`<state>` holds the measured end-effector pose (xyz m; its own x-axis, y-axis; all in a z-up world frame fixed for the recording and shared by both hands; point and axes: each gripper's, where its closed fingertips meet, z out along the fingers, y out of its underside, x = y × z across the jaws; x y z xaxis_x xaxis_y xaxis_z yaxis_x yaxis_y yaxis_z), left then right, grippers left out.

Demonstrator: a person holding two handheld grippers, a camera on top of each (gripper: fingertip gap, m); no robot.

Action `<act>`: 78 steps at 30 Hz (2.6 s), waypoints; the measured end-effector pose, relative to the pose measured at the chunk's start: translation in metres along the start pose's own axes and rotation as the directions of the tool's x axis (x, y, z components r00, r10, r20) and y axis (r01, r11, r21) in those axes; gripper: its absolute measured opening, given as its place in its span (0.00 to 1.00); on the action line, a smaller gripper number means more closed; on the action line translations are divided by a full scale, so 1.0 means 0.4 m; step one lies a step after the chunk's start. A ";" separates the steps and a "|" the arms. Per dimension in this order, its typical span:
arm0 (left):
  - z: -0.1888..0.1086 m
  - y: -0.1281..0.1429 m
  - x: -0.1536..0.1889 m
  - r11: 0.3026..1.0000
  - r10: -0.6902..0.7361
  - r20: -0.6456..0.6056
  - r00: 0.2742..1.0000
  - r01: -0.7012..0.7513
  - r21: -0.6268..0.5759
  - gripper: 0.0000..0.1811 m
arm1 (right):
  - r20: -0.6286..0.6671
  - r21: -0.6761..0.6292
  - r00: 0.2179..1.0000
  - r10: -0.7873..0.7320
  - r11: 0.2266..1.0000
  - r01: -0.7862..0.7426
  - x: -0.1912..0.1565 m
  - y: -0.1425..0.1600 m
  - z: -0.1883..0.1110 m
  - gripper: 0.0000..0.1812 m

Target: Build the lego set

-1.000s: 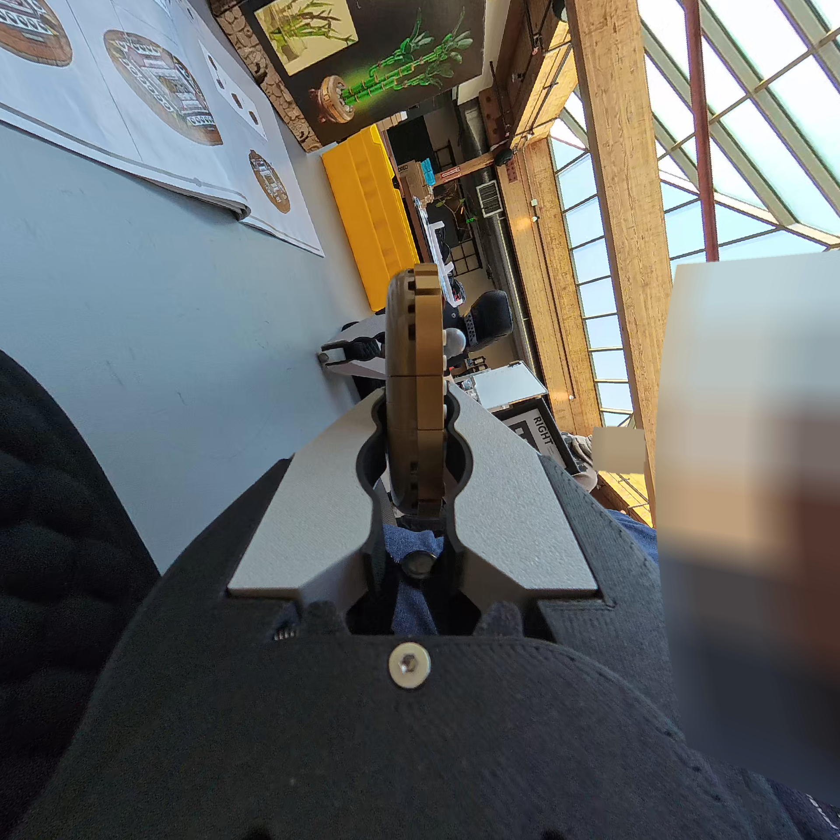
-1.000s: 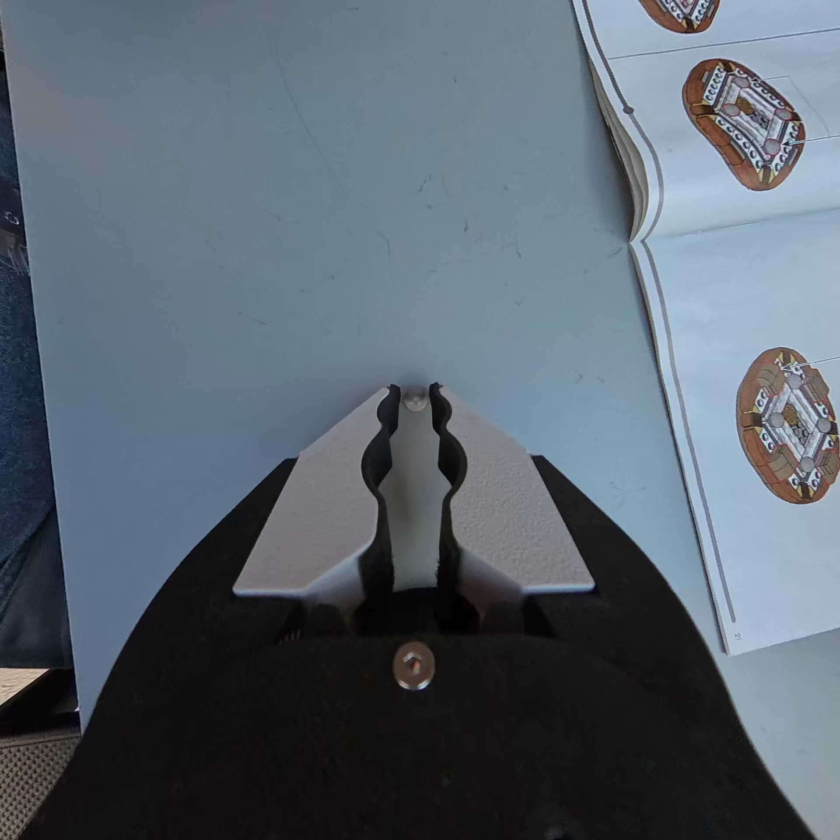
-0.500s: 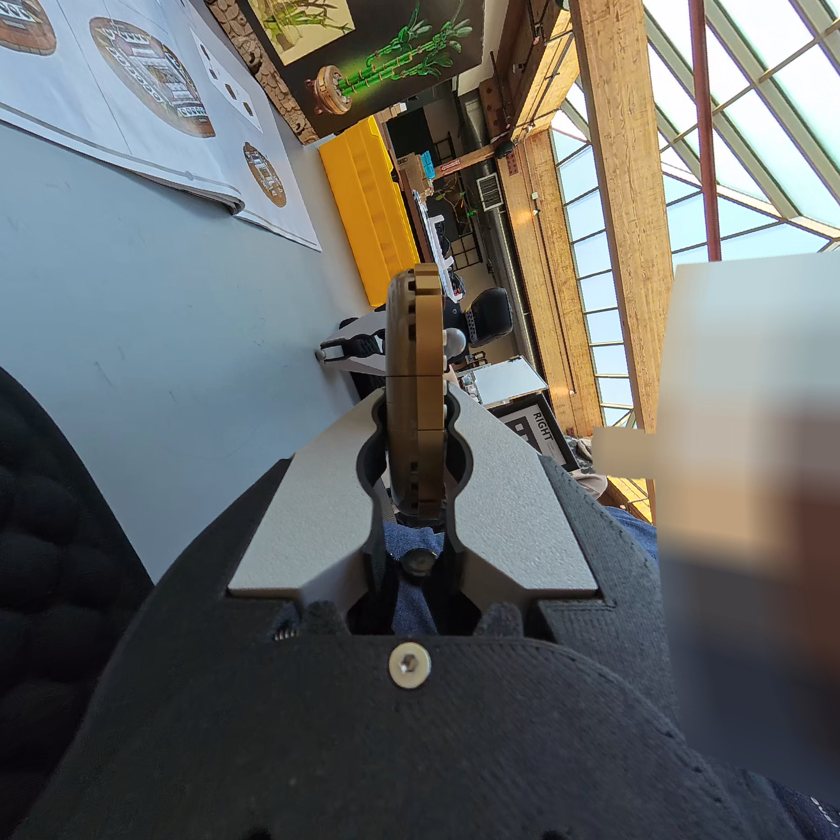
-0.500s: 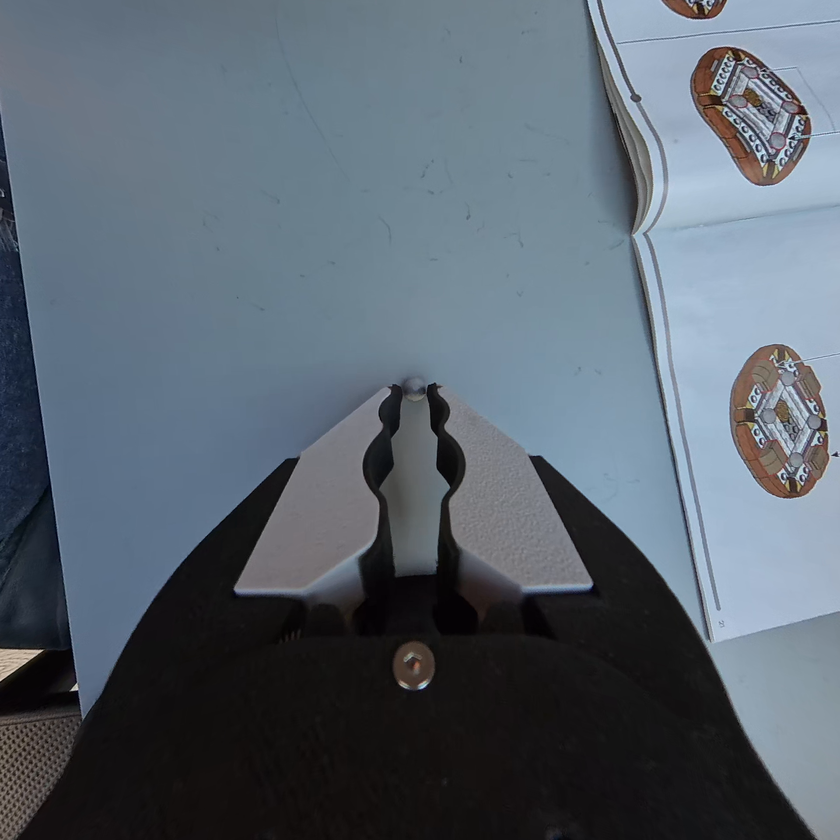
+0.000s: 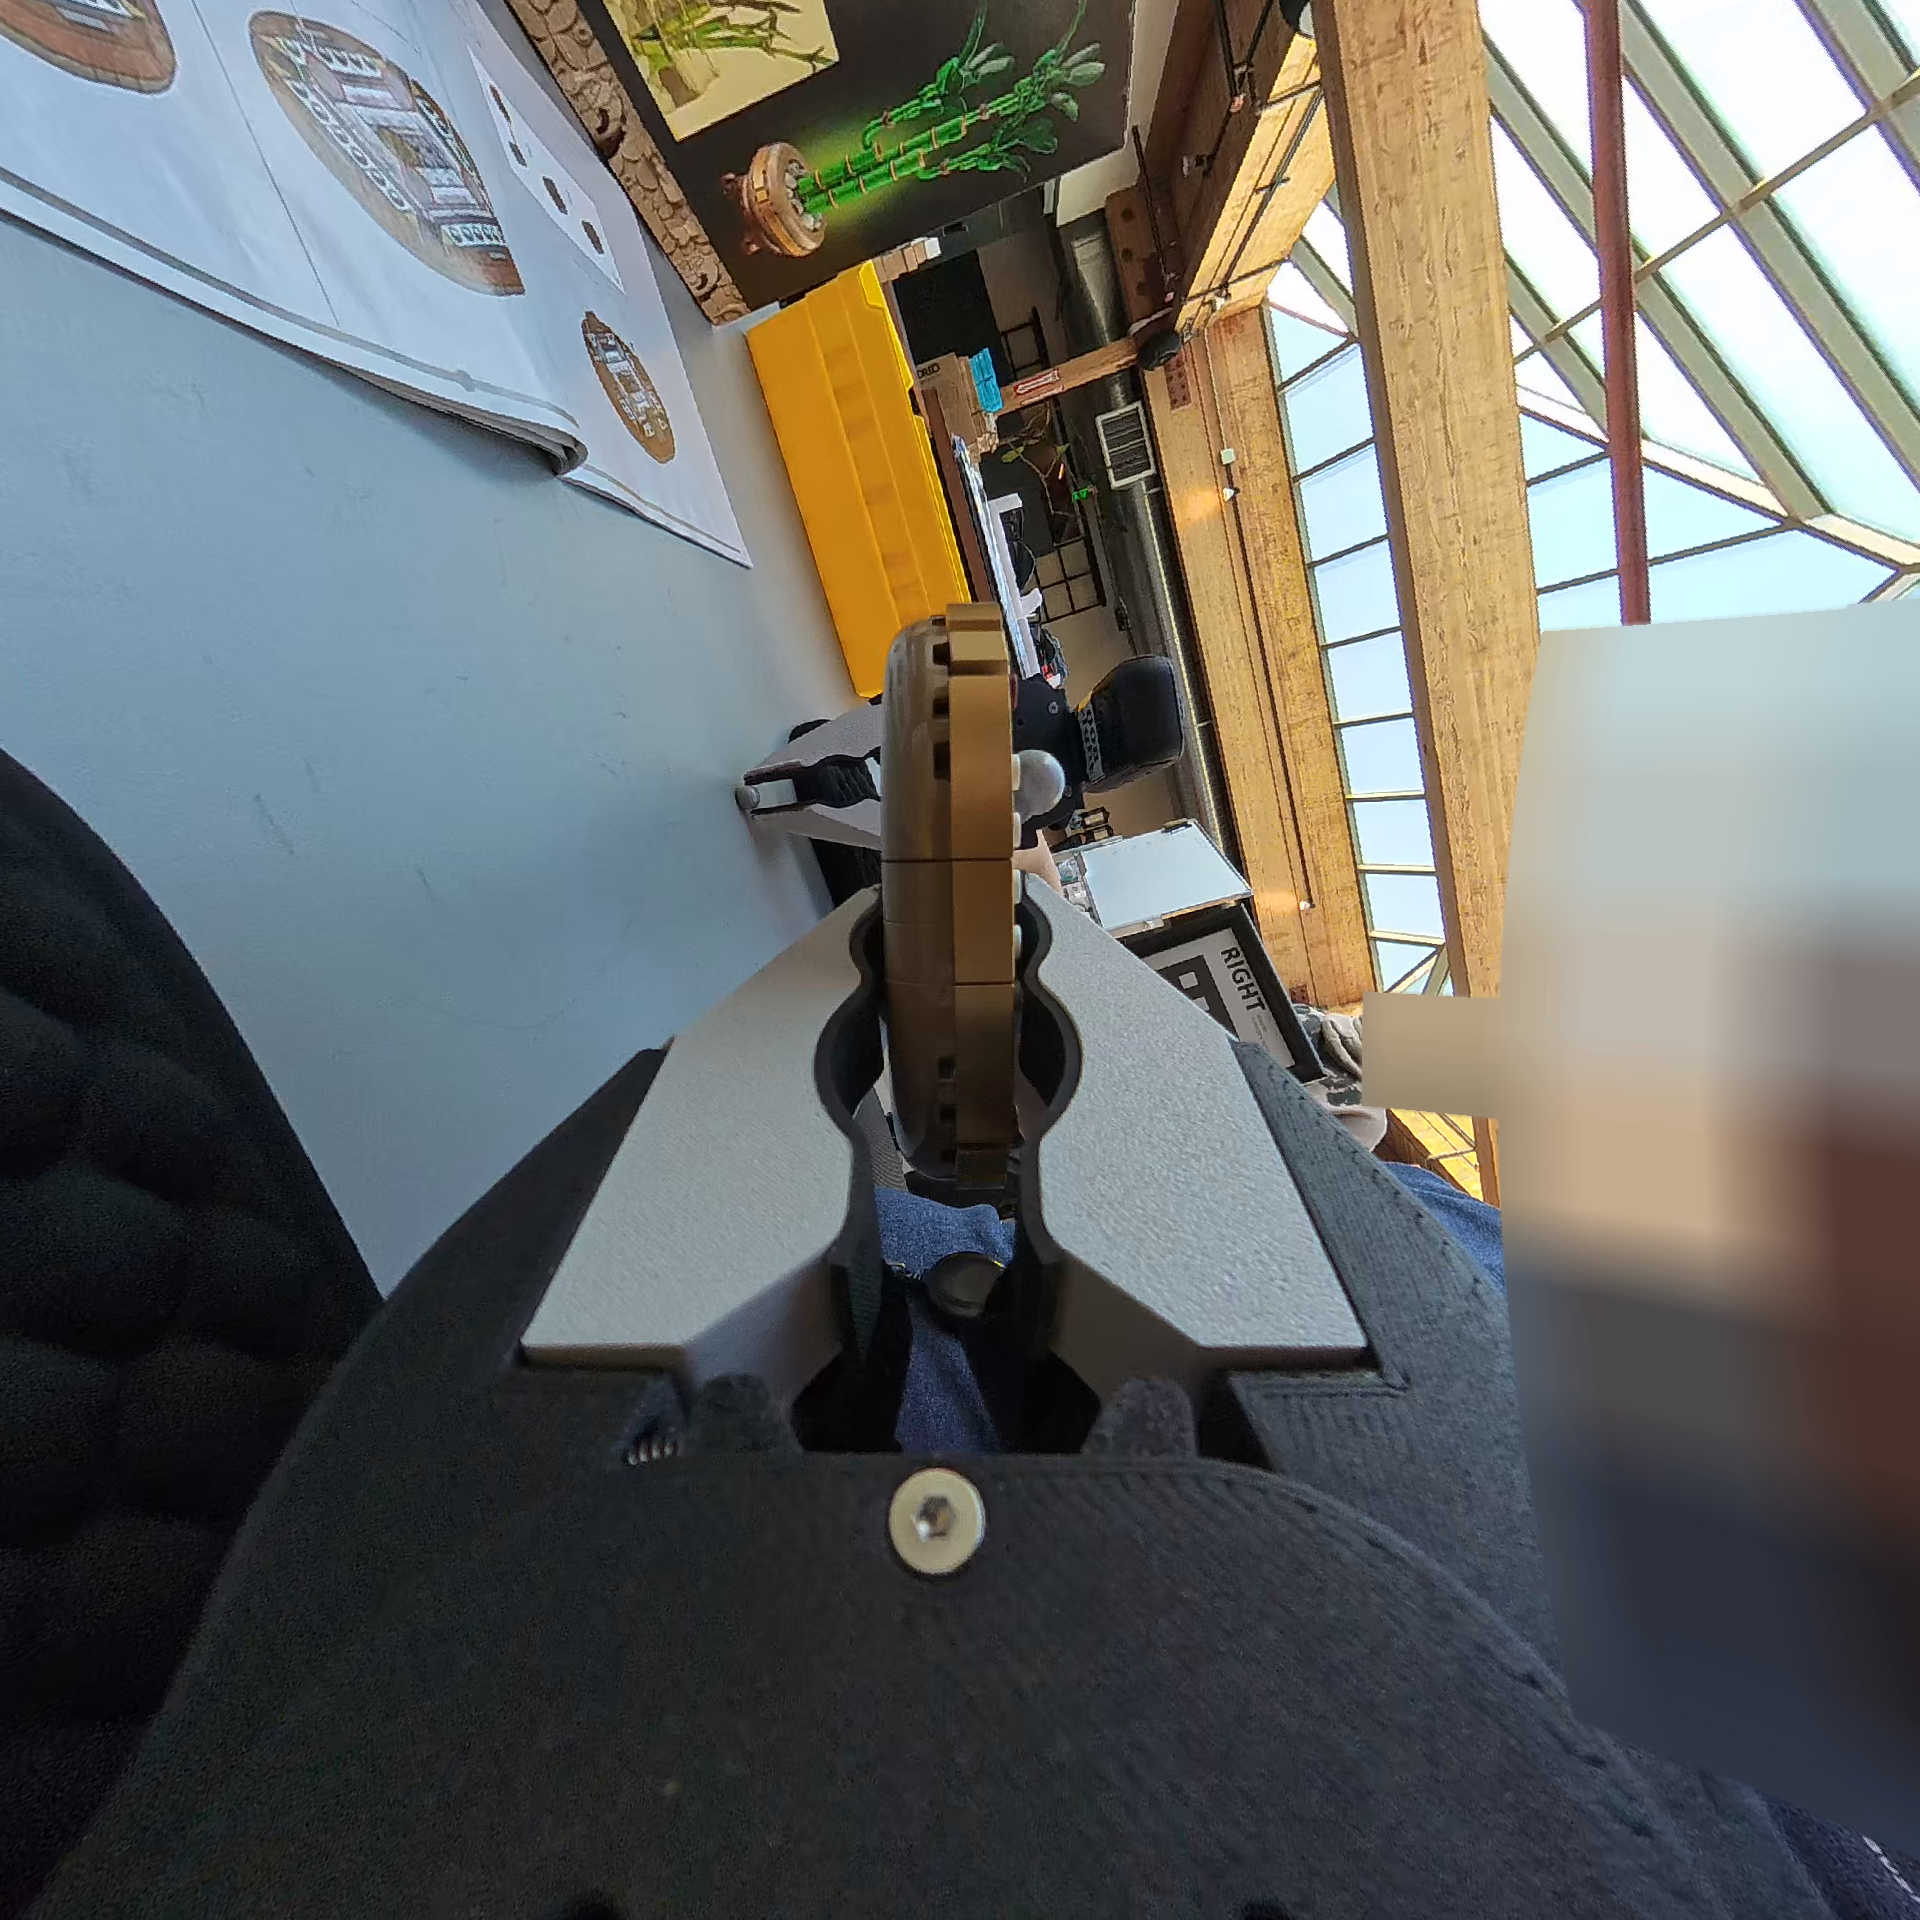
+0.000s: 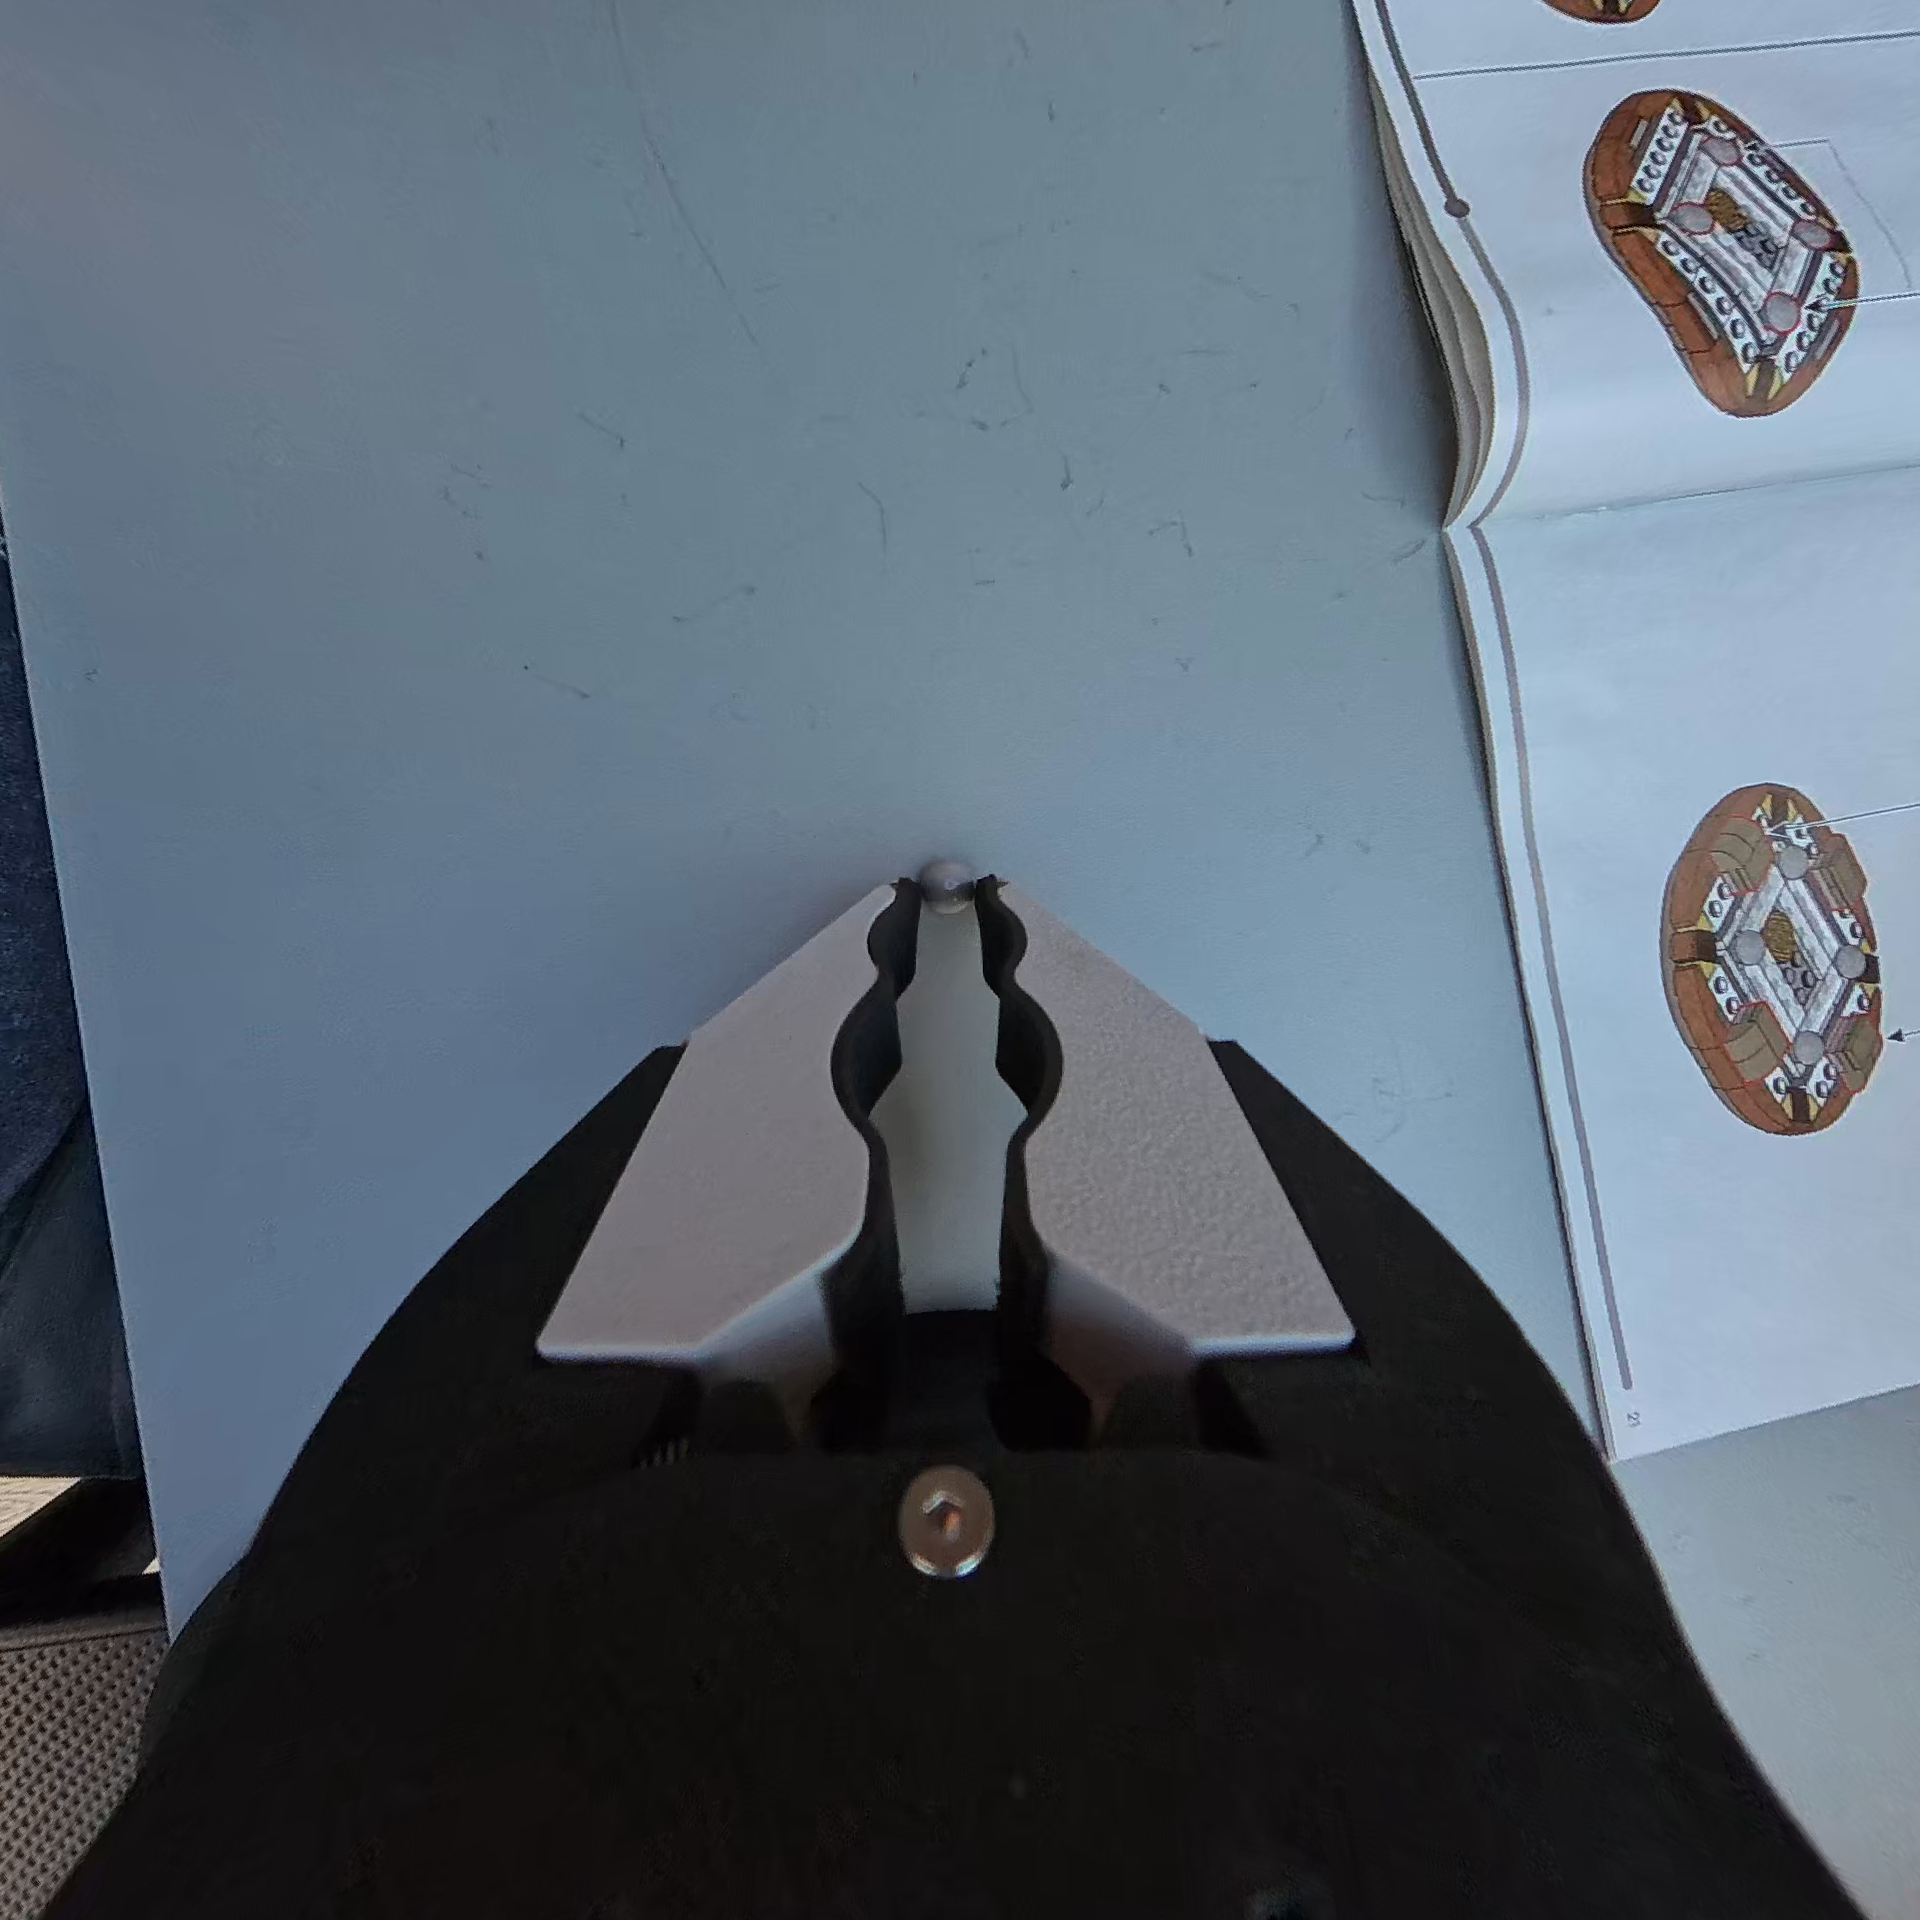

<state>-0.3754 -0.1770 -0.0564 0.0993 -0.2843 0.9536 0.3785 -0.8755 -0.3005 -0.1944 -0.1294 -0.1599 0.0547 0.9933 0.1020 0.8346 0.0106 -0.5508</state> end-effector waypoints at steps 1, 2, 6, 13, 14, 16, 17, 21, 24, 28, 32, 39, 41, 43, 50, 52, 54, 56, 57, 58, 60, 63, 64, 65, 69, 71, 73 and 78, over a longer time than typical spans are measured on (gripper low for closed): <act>-0.001 0.000 0.000 1.000 0.000 -0.001 1.000 0.000 0.001 0.11 | 0.001 -0.004 1.000 0.001 1.000 -0.001 0.000 0.001 0.001 0.06; -0.001 -0.001 0.000 1.000 -0.001 -0.002 1.000 0.001 0.002 0.11 | -0.002 -0.004 1.000 0.000 1.000 0.000 0.000 0.002 0.001 0.06; -0.003 -0.001 -0.002 1.000 -0.001 0.001 1.000 0.001 0.003 0.11 | 0.000 0.004 1.000 -0.002 1.000 0.002 -0.002 -0.002 0.001 0.05; 0.028 -0.011 -0.037 0.999 -0.031 0.024 0.999 0.030 0.022 0.11 | 0.006 0.243 1.000 0.024 0.970 -0.025 -0.038 -0.219 -0.090 0.05; 0.040 -0.013 -0.042 0.999 -0.039 0.025 0.999 0.038 0.024 0.11 | 0.001 0.289 1.000 0.004 0.957 -0.004 -0.055 -0.277 -0.109 0.05; 0.069 -0.011 -0.053 0.999 -0.052 0.030 0.998 0.052 0.010 0.11 | 0.004 0.339 0.999 -0.033 0.940 0.030 -0.091 -0.364 -0.120 0.05; 0.083 -0.008 -0.058 0.998 -0.056 0.034 0.998 0.056 -0.002 0.11 | 0.011 0.320 0.998 -0.056 0.946 0.050 -0.106 -0.383 -0.109 0.05; 0.122 0.007 -0.066 0.996 -0.074 0.038 0.997 0.075 -0.041 0.11 | -0.008 0.184 0.994 -0.112 0.976 0.112 -0.101 -0.386 -0.035 0.05; 0.135 0.014 -0.067 0.996 -0.077 0.040 0.996 0.079 -0.048 0.11 | 0.034 0.153 0.991 -0.127 0.981 0.120 -0.116 -0.389 -0.011 0.05; 0.138 0.018 -0.070 0.996 -0.079 0.043 0.996 0.081 -0.045 0.11 | 0.031 0.086 0.987 -0.155 0.985 0.152 -0.115 -0.378 -0.003 0.05; 0.139 0.017 -0.071 0.996 -0.083 0.033 0.996 0.084 -0.037 0.11 | 0.041 0.051 0.982 -0.186 0.982 0.184 -0.122 -0.375 -0.007 0.05; 0.138 0.015 -0.071 0.997 -0.067 0.043 0.997 0.069 -0.037 0.11 | 0.042 0.005 0.977 -0.208 0.978 0.208 -0.124 -0.367 -0.005 0.05; 0.137 0.015 -0.071 0.996 -0.077 0.035 0.996 0.078 -0.032 0.11 | 0.037 0.001 0.976 -0.215 0.977 0.215 -0.125 -0.367 -0.005 0.05; 0.136 0.014 -0.071 0.996 -0.087 0.030 0.996 0.088 -0.020 0.11 | 0.034 -0.004 0.975 -0.221 0.975 0.221 -0.124 -0.367 -0.005 0.05; 0.131 0.006 -0.062 0.988 -0.156 -0.016 0.988 0.156 0.015 0.11 | -0.041 -0.048 0.951 -0.307 0.951 0.305 -0.120 -0.379 -0.009 0.05; 0.130 0.007 -0.062 0.984 -0.177 -0.030 0.984 0.178 0.018 0.11 | -0.052 -0.075 0.941 -0.334 0.941 0.329 -0.121 -0.378 -0.009 0.05; 0.131 0.011 -0.064 0.981 -0.194 -0.039 0.980 0.195 0.017 0.11 | -0.048 -0.092 0.935 -0.351 0.934 0.346 -0.123 -0.375 -0.007 0.05; 0.133 0.016 -0.067 0.981 -0.191 -0.035 0.981 0.192 0.010 0.12 | -0.030 -0.113 0.934 -0.356 0.930 0.351 -0.127 -0.368 -0.004 0.05; 0.134 0.018 -0.067 0.982 -0.190 -0.034 0.981 0.190 0.010 0.12 | -0.022 -0.123 0.933 -0.359 0.927 0.354 -0.128 -0.365 -0.004 0.05; 0.134 0.019 -0.067 0.982 -0.187 -0.034 0.982 0.188 0.010 0.12 | -0.020 -0.130 0.928 -0.372 0.921 0.366 -0.128 -0.364 -0.004 0.05; 0.135 0.022 -0.062 0.986 -0.168 -0.034 0.985 0.168 -0.001 0.11 | -0.005 -0.147 0.921 -0.389 0.912 0.384 -0.133 -0.363 -0.006 0.05; 0.135 0.020 -0.053 0.988 -0.153 -0.038 0.987 0.153 -0.004 0.12 | 0.027 -0.151 0.923 -0.385 0.911 0.385 -0.134 -0.366 -0.011 0.05; 0.133 0.015 -0.050 0.987 -0.163 -0.050 0.985 0.163 0.001 0.12 | 0.027 -0.142 0.923 -0.384 0.913 0.384 -0.132 -0.371 -0.014 0.05; 0.130 0.010 -0.046 0.984 -0.178 -0.070 0.982 0.179 0.010 0.12 | 0.021 -0.126 0.923 -0.383 0.915 0.383 -0.129 -0.379 -0.016 0.05; 0.127 0.004 -0.034 0.975 -0.219 -0.131 0.967 0.222 0.010 0.11 | 0.026 -0.062 0.940 -0.339 0.938 0.340 -0.126 -0.399 -0.032 0.05; 0.131 0.004 -0.032 0.973 -0.229 -0.137 0.964 0.232 0.006 0.11 | 0.028 -0.061 0.943 -0.332 0.941 0.334 -0.124 -0.398 -0.036 0.05; 0.134 0.003 -0.036 0.971 -0.236 -0.133 0.963 0.238 -0.002 0.11 | 0.019 -0.069 0.940 -0.340 0.938 0.340 -0.121 -0.395 -0.035 0.06; 0.141 0.007 -0.049 0.972 -0.234 -0.096 0.967 0.234 -0.019 0.11 | 0.024 -0.099 0.939 -0.344 0.933 0.345 -0.117 -0.379 -0.023 0.06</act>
<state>-0.3244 -0.1519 -0.0746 -0.0811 -0.1074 0.9909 0.3733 -0.9251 -0.0698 -0.3184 -0.1787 -0.0734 -0.2493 0.9313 0.2656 0.8522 0.3412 -0.3966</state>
